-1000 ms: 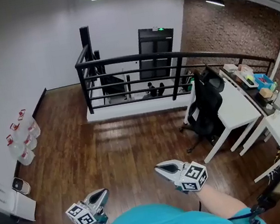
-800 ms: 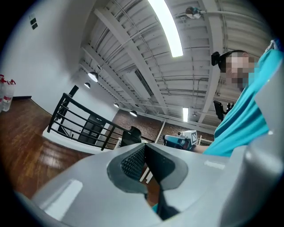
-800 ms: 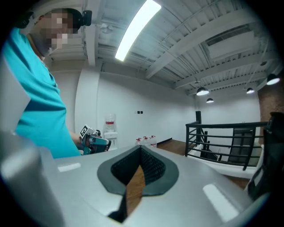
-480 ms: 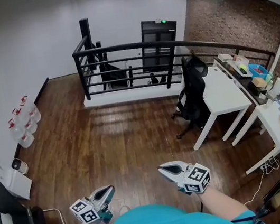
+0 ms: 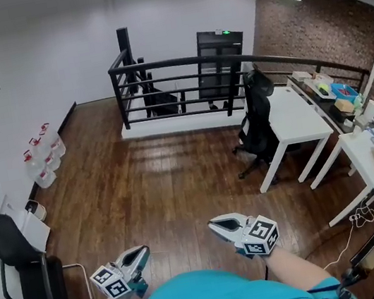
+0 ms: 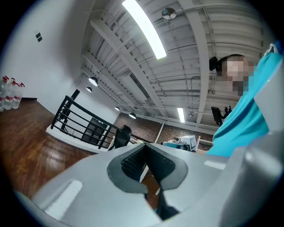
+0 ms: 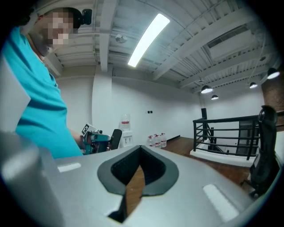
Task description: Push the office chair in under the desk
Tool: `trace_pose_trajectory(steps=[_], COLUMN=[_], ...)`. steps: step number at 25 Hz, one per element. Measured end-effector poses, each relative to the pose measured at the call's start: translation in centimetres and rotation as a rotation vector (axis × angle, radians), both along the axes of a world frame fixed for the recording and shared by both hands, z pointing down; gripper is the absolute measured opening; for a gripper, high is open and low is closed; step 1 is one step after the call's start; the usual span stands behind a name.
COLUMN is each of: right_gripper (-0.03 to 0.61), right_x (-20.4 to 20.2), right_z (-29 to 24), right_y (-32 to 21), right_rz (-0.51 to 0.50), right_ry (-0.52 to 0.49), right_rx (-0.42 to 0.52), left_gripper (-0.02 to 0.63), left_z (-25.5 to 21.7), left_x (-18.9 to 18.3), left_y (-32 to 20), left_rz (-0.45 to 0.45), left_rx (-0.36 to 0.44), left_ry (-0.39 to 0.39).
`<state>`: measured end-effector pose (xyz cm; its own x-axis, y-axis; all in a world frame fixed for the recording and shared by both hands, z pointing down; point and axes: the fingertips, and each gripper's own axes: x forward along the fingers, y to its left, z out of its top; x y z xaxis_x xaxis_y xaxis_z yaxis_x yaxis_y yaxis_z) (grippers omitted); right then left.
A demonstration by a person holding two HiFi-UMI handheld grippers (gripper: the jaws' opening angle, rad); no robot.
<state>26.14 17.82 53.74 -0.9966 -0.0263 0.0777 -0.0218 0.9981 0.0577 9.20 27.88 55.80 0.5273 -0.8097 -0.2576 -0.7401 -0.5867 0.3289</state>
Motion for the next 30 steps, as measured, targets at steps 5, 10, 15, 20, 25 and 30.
trace_pose_trajectory(steps=[5,10,15,20,25,30], right_gripper=[0.0,0.0,0.0,0.0,0.0,0.0], right_x=[0.5,0.5,2.5,6.8,12.7,21.0], right_z=[0.1,-1.1,-2.1,-1.6,-1.0,-0.6], right_y=[9.3,16.8,23.5,26.8,28.8,29.0], right_rz=[-0.007,-0.004,0.01,0.041,0.071,0.113], right_ry=[-0.014,-0.01,-0.001,-0.018,-0.043,-0.036], right_rx=[0.003,-0.007,-0.029,-0.075,-0.088,-0.095], left_gripper=[0.026,0.025,0.026,0.026,0.026,0.026], left_z=[1.0,0.3,0.5,-0.9,-0.2,-2.0], left_x=[0.9,1.2,1.7,5.5,10.8,19.5], left_y=[10.2,18.9,26.0,29.2,30.1,29.5], left_rz=[-0.009,-0.011,-0.039,-0.024,-0.002,0.04], left_rx=[0.005,-0.011,-0.038,0.004,-0.002,0.033], left_ry=[-0.005,0.0,0.03,0.036,0.019,0.001])
